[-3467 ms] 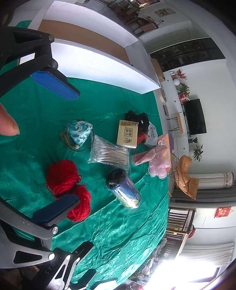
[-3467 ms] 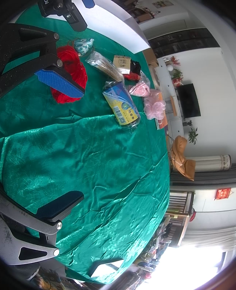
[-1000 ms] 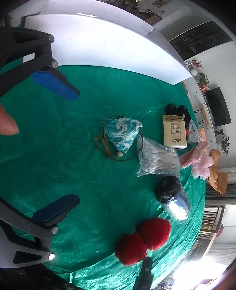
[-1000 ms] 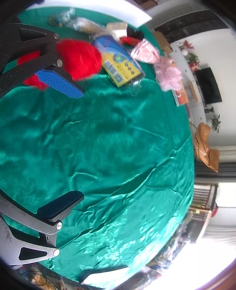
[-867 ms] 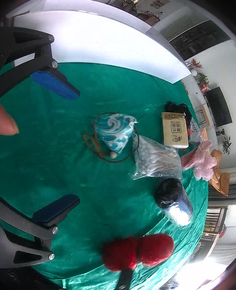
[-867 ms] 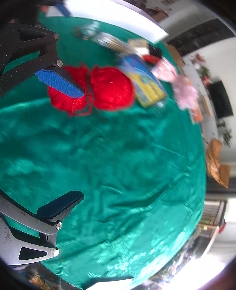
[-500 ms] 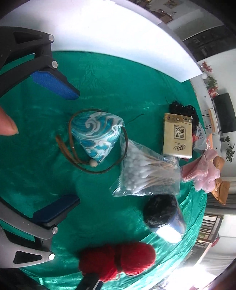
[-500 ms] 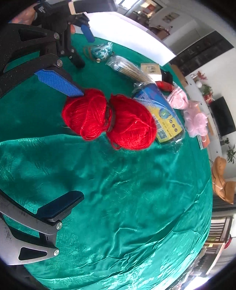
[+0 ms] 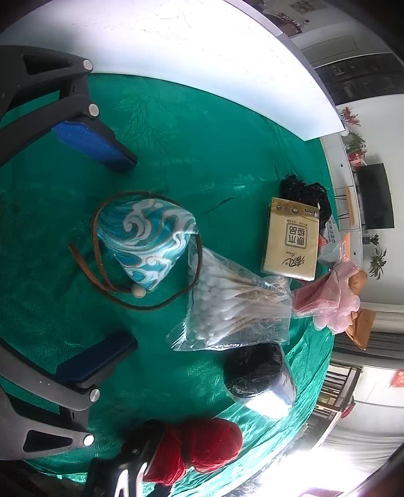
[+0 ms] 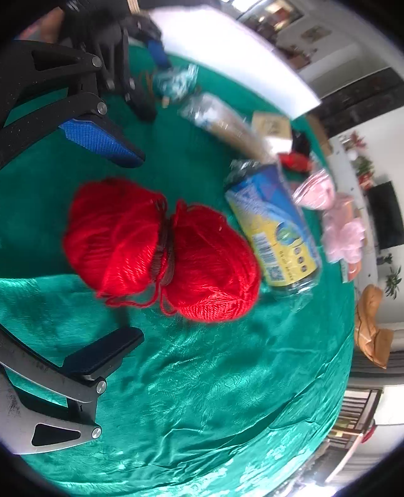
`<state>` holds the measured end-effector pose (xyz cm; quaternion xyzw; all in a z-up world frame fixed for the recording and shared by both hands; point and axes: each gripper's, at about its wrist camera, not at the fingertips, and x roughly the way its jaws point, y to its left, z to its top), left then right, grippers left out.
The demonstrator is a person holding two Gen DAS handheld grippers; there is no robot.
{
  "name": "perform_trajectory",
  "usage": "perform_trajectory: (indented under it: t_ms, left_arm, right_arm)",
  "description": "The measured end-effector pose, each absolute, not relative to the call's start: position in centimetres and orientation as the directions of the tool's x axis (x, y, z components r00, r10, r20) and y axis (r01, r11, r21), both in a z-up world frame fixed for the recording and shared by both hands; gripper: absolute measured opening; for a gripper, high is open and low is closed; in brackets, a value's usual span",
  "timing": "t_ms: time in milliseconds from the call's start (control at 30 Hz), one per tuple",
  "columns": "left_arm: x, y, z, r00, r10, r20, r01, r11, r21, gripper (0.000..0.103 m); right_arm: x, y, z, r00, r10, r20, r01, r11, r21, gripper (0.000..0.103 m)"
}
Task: Organize soft objects
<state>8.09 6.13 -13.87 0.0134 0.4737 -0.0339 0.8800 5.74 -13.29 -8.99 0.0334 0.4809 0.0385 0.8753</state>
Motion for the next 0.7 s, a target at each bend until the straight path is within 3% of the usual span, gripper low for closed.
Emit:
perform_trajectory:
  t_ms: [133, 700]
  left_arm:
    - [9.0, 6.1, -13.7, 0.543, -0.045, -0.839, 0.069, 0.998, -0.009, 0.103]
    - [9.7, 6.1, -13.9, 0.574, -0.041, -0.818, 0.058, 0.998, -0.009, 0.103]
  right_arm:
    - [7.6, -14.3, -9.6, 0.542, 0.004, -0.84, -0.012, 1.0, -0.003, 0.102]
    - [10.6, -16.5, -10.0, 0.598, -0.004, -0.801, -0.004, 1.0, -0.009, 0.102]
